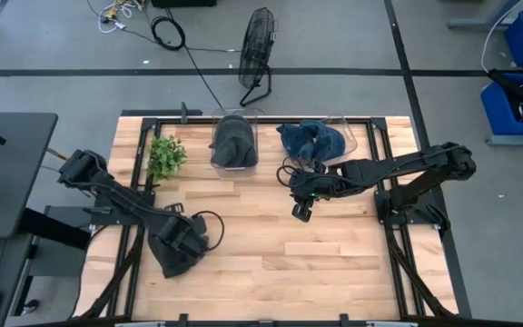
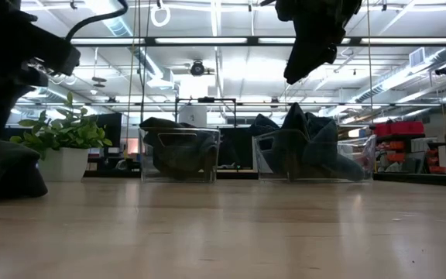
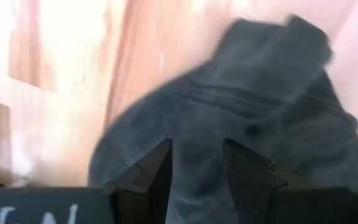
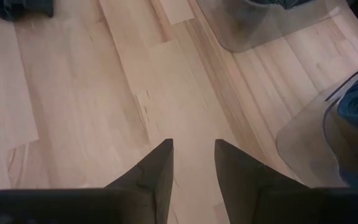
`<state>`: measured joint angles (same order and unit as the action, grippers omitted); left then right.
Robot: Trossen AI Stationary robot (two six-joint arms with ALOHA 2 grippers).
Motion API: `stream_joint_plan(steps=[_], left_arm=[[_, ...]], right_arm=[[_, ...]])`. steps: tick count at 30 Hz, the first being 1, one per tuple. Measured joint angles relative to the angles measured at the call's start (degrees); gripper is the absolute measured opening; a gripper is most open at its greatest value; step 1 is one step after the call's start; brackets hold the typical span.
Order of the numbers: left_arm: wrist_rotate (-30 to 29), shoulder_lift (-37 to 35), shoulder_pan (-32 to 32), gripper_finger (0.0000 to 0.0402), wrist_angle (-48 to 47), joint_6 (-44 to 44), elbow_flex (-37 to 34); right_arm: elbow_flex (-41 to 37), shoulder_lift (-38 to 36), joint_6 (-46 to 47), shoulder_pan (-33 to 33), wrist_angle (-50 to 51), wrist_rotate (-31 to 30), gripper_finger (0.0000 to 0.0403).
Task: Pick & Place hat
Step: Put the black cap into the left transparent bin
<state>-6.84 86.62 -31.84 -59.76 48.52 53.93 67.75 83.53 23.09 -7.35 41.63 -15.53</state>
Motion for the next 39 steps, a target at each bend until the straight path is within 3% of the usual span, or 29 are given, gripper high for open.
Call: stream_joint_plan(steps=[4, 8, 13, 16, 25, 30, 35, 39], left_arm=[[-1.1, 0.7, 1.8, 0.0146, 1.9, -2.1, -1.5], [3.8, 0.7, 3.5, 0.0137, 7.6, -4.9, -6.6], [5.1, 0.6, 3.0, 0.0067, 8.9, -13.2, -8.0], [5.3, 0.6, 3.4, 0.0014, 7.9, -15.0, -6.4], [0.5, -0.1, 4.8, 0.0006, 3.0, -27.9, 6.9], [-8.6, -0.1, 9.7, 0.0007, -6.4, -39.1, 17.5], [-9.7, -0.1, 18.1, 0.0005, -7.9, -56.7, 24.7], [-9.8, -0.1, 25.5, 0.0006, -7.9, -78.2, 28.0]], right_arm=[[0.0, 0.0, 0.4, 0.0, 0.0, 0.0, 0.0123], [0.0, 0.0, 0.5, 0.0, 0.0, 0.0, 0.0123], [0.0, 0.0, 0.5, 0.0, 0.0, 0.0, 0.0123], [0.0, 0.0, 0.6, 0.0, 0.0, 0.0, 0.0123], [0.0, 0.0, 0.4, 0.0, 3.2, 1.1, 0.0123], [0.0, 0.0, 1.9, 0.0, 11.1, 1.4, 0.0123], [0.0, 0.0, 5.5, 0.0, 14.5, 1.5, 0.0123], [0.0, 0.0, 5.1, 0.0, 14.5, 1.5, 0.0123]])
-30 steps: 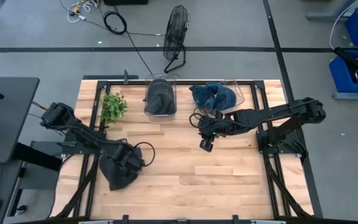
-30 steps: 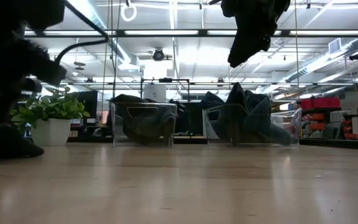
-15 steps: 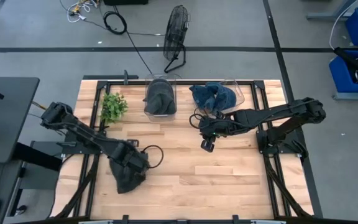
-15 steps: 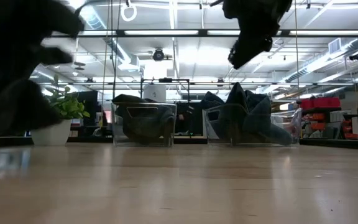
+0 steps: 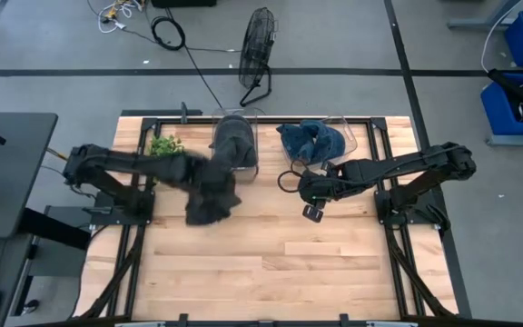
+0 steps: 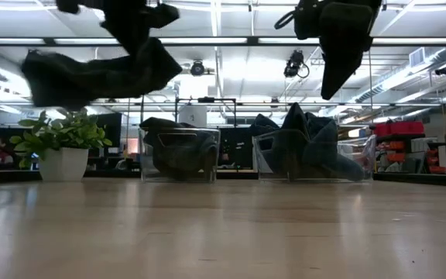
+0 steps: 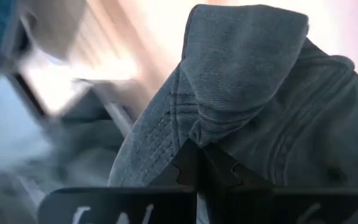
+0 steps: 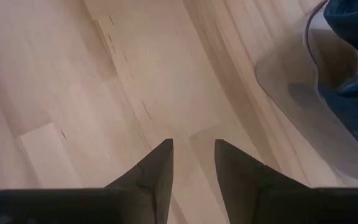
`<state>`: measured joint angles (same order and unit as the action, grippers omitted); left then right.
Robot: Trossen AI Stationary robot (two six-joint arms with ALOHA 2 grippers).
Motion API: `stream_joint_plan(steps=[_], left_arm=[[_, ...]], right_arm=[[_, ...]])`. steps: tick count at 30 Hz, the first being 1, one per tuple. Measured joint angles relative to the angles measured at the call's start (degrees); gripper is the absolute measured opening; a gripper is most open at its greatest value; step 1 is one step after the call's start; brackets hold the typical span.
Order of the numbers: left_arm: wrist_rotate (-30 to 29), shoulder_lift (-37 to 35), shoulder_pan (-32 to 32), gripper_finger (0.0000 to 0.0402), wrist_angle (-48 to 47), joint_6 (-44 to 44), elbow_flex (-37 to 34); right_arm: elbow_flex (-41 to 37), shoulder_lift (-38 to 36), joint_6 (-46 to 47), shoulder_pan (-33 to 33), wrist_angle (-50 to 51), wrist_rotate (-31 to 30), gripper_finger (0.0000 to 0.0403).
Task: Pick & Place hat
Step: Put the black cap into the left transparent bin
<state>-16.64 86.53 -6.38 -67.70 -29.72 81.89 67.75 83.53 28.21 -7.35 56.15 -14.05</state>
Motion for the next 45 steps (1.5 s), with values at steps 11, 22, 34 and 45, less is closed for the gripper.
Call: stream_joint_plan(steps=[11, 22, 34, 45], left_arm=[[9.5, 0.1, 21.6, 0.0007, 7.4, -39.0, 3.3], [25.2, 4.0, 35.2, 0.0005, 21.9, -53.5, 3.3], [28.5, 13.6, 39.6, 0.0007, 21.2, -51.4, 3.3], [28.8, 20.4, 39.3, 0.0016, 25.3, -39.6, 3.3]], right_arm=[[0.0, 0.0, -0.2, 0.0, -1.1, 0.0, 0.0123], [0.0, 0.0, -0.2, 0.0, -3.1, -0.5, 0.0123], [0.0, 0.0, -0.2, 0.0, -4.2, -1.5, 0.0123], [0.0, 0.0, -0.2, 0.0, -4.4, -2.0, 0.0123]])
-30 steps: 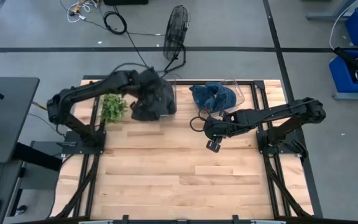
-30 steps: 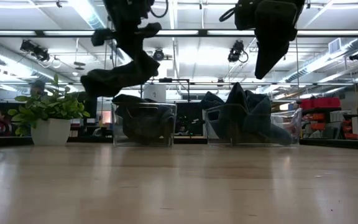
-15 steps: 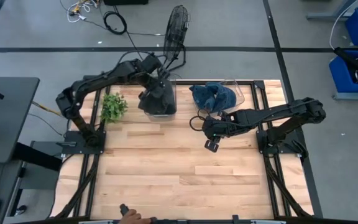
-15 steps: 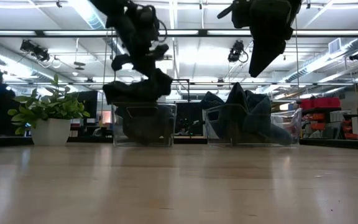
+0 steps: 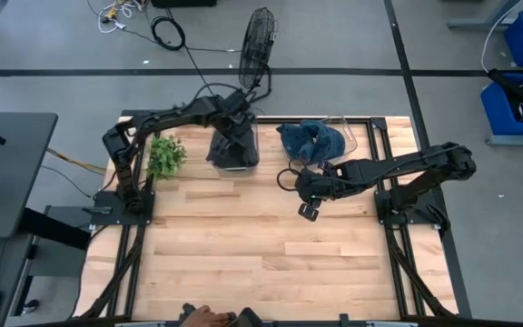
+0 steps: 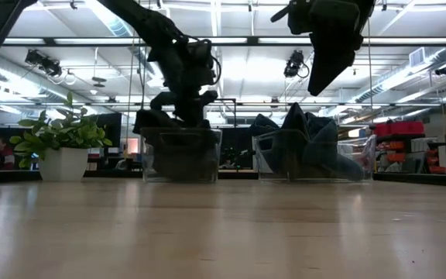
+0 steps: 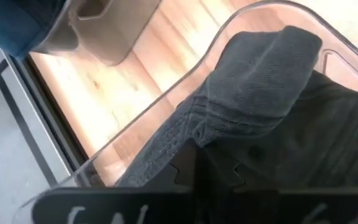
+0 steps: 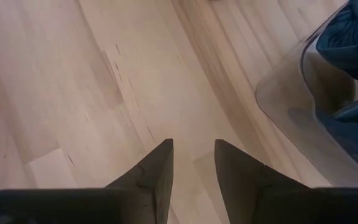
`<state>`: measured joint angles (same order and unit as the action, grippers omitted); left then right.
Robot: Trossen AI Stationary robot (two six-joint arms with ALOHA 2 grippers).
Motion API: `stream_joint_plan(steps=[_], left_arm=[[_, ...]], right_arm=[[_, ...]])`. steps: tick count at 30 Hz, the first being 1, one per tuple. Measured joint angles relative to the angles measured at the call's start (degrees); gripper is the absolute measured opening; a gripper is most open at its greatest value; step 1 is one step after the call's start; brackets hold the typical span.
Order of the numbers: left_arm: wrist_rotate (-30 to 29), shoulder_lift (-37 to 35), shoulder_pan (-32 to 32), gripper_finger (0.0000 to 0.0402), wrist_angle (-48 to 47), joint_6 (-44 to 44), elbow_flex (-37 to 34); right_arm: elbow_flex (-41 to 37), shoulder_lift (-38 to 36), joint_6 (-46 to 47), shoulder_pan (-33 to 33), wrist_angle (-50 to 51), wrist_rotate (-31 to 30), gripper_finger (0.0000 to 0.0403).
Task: Pick & Place hat
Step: Put the black cap into the left transparent bin
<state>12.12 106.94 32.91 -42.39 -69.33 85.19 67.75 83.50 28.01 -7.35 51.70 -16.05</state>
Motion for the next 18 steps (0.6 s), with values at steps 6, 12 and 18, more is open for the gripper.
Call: stream_joint_plan(steps=[6, 12, 18], left_arm=[[-0.8, 0.0, -1.3, 0.0026, 2.4, 1.2, 0.0], [-4.8, 0.0, -2.4, 0.0034, 3.6, 5.0, 0.0], [-4.9, 0.0, -2.4, 0.0056, 3.7, 6.2, 0.0]], right_arm=[[0.0, 0.0, 0.0, 0.0, -0.3, 0.0, 0.0123], [0.0, 0.0, 0.0, 0.0, -1.1, 0.0, 0.0123], [0.0, 0.0, 0.0, 0.0, -1.6, 0.0, 0.0123]])
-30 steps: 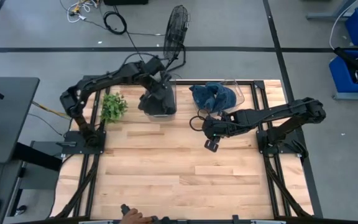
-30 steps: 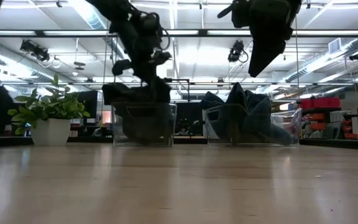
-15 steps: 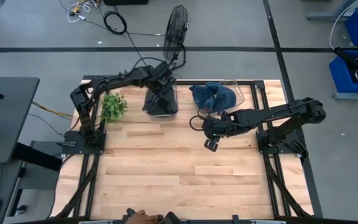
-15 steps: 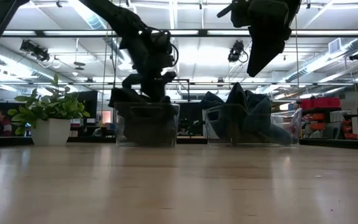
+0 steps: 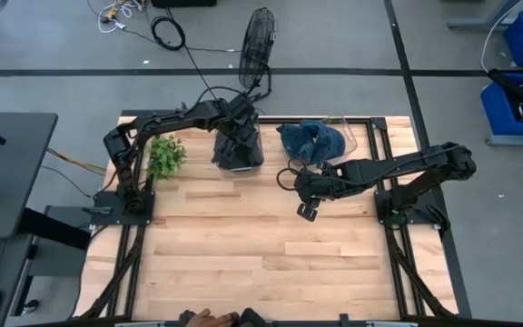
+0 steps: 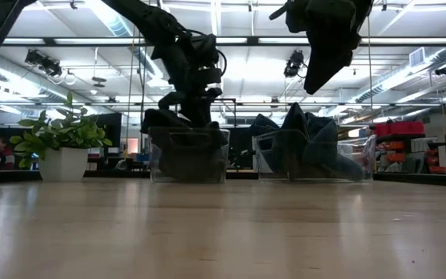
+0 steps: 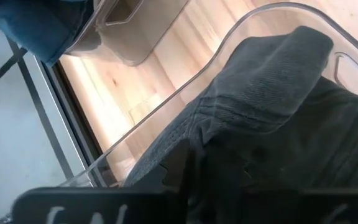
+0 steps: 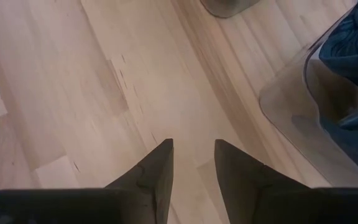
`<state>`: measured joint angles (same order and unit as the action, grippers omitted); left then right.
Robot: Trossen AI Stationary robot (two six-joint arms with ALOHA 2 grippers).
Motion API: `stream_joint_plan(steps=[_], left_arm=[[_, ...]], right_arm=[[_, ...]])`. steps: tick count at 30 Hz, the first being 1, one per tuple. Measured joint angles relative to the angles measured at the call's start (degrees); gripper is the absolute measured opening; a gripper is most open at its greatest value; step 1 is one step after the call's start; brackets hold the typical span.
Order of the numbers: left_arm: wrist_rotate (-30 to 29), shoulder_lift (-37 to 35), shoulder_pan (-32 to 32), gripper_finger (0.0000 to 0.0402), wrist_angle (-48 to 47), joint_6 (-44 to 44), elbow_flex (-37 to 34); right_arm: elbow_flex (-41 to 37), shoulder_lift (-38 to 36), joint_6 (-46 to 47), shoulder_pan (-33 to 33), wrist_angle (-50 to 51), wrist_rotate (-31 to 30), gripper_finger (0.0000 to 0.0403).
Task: Pick & Place hat
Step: Put the black cap into the left transparent bin, then return to Home Position
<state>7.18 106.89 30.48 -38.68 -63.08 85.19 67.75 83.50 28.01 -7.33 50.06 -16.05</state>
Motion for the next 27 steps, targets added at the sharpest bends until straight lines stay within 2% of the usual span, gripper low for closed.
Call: stream_joint_plan(steps=[7, 15, 20, 27], left_arm=[[-0.4, 0.0, 0.0, 0.0112, 0.4, 5.9, 0.0], [-6.1, -1.0, -1.3, 0.0174, 0.6, 9.2, 0.0], [-10.1, -4.2, -3.7, 0.0183, -0.8, 10.5, 0.2], [-10.1, -14.9, -4.7, 0.0178, -0.3, 15.9, 0.3]], right_arm=[[0.0, 0.0, 0.0, 0.0, 0.0, 0.0, 0.0123], [0.0, 0.0, 0.0, 0.0, 0.1, 0.1, 0.0123], [0.0, 0.0, 0.0, 0.0, 0.1, 0.2, 0.0123], [0.0, 0.0, -1.3, 0.0, 0.1, 0.1, 0.0123]])
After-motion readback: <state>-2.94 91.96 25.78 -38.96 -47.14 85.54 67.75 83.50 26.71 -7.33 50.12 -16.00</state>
